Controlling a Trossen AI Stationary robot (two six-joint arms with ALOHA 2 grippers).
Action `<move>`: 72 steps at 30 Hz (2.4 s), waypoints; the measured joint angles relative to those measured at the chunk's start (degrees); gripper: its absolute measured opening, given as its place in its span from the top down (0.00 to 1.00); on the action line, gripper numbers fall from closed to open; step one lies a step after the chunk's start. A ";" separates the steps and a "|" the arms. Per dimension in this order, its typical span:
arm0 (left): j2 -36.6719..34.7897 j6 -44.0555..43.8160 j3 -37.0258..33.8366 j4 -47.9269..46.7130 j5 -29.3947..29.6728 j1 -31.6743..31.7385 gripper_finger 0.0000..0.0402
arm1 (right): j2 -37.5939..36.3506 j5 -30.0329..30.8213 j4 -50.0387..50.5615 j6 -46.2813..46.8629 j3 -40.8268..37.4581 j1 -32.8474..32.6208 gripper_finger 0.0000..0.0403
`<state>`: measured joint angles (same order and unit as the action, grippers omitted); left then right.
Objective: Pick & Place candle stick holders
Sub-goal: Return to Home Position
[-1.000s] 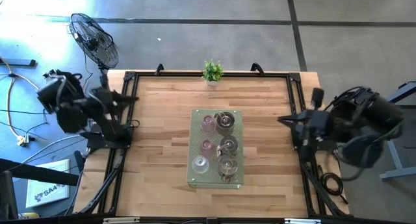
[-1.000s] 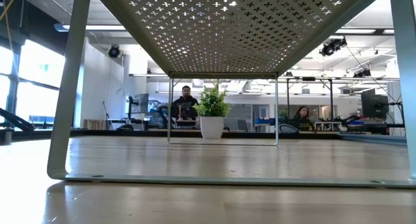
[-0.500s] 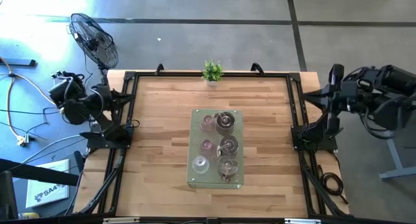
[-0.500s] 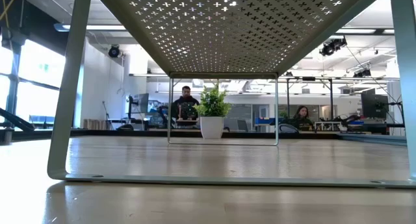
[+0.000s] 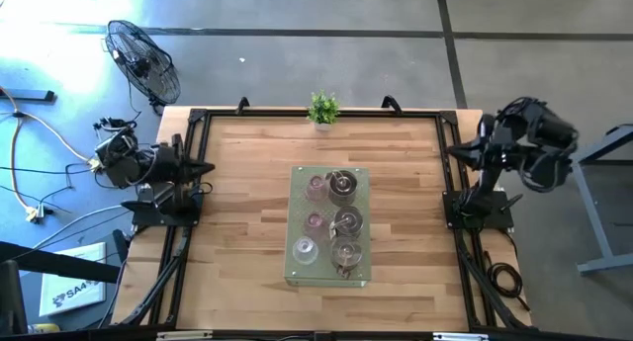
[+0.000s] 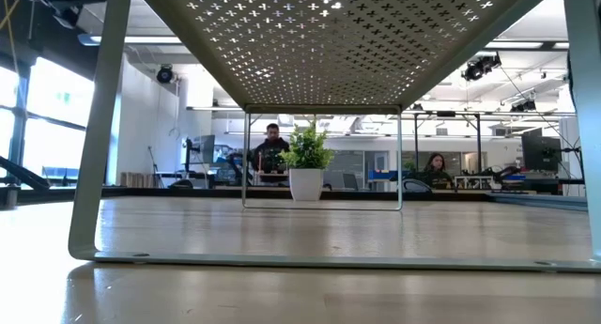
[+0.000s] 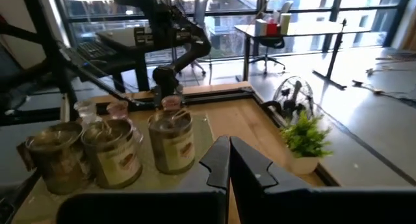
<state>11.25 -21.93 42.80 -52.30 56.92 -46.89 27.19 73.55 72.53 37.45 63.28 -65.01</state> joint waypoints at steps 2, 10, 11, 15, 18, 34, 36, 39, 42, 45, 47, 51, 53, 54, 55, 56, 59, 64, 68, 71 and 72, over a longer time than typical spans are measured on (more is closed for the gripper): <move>-0.16 1.08 -1.14 1.20 -1.69 0.00 1.00 | -4.33 -0.02 -3.68 -1.75 -5.43 -0.95 1.00; -1.45 9.21 -8.56 12.56 -9.25 0.00 1.00 | -17.48 0.79 -26.83 -15.26 -24.09 -4.45 1.00; -1.76 10.40 -9.80 14.38 -10.03 0.00 1.00 | -18.58 0.24 -30.61 -18.11 -26.10 -4.70 1.00; -4.03 13.75 -16.51 21.75 -11.35 0.00 1.00 | -21.39 -1.97 -45.71 -28.34 -33.67 -4.88 1.00; -6.30 15.92 -22.37 28.52 -14.94 -0.02 1.00 | -22.18 -1.99 -54.76 -33.56 -38.24 -4.69 1.00; -10.88 20.05 -38.37 46.05 -22.74 0.00 1.00 | -22.20 -13.69 -67.00 -32.99 -52.04 2.96 1.00; -10.89 20.54 -38.49 46.68 -24.51 0.00 1.00 | -22.20 -15.95 -70.05 -33.40 -53.85 4.69 1.00; -10.87 22.13 -38.57 47.11 -26.68 0.00 1.00 | -22.20 -20.46 -75.06 -35.51 -56.80 7.53 1.00; -10.87 22.84 -38.60 46.98 -27.12 0.00 1.00 | -22.20 -24.88 -80.65 -38.08 -60.14 10.84 1.00; -10.87 23.15 -38.60 46.79 -27.23 0.00 1.00 | -22.22 -28.32 -84.47 -39.91 -62.69 14.48 1.00; -10.87 23.33 -38.60 46.72 -28.05 0.00 1.00 | -22.28 -31.05 -84.12 -38.82 -62.68 17.06 0.99; -10.87 23.47 -38.60 46.44 -29.17 0.00 1.00 | -22.37 -37.58 -84.13 -38.99 -62.68 22.54 1.00; -10.87 24.10 -38.60 46.41 -29.18 0.00 1.00 | -22.37 -40.03 -84.10 -39.62 -62.68 25.59 1.00; -10.87 24.62 -38.62 46.45 -29.18 0.00 1.00 | -22.37 -41.09 -84.10 -40.11 -62.68 27.20 1.00; -10.87 24.92 -38.64 46.56 -29.13 0.00 1.00 | -22.37 -42.15 -84.10 -40.41 -62.68 28.82 1.00; -10.87 25.21 -38.64 46.71 -28.90 0.00 1.00 | -22.37 -43.35 -84.06 -40.66 -62.68 30.46 1.00; -10.87 26.77 -38.75 47.62 -27.84 0.02 1.00 | -22.37 -47.85 -83.96 -40.89 -62.68 35.24 1.00; -10.87 30.66 -38.92 48.82 -26.96 0.02 1.00 | -22.46 -53.30 -81.56 -41.73 -62.68 42.05 0.99; -10.87 32.01 -38.92 48.99 -24.12 0.02 1.00 | -22.46 -53.53 -79.96 -41.99 -62.68 46.50 1.00; -10.87 32.28 -38.92 48.99 -22.59 0.07 1.00 | -22.46 -56.66 -79.26 -41.39 -62.68 49.21 0.99; -10.87 32.26 -38.92 49.02 -22.24 0.07 1.00 | -22.46 -57.80 -78.88 -41.06 -62.68 49.97 0.99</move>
<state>0.38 10.33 3.88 -3.29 34.68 -46.83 4.73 15.75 -6.35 -3.61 0.60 -15.04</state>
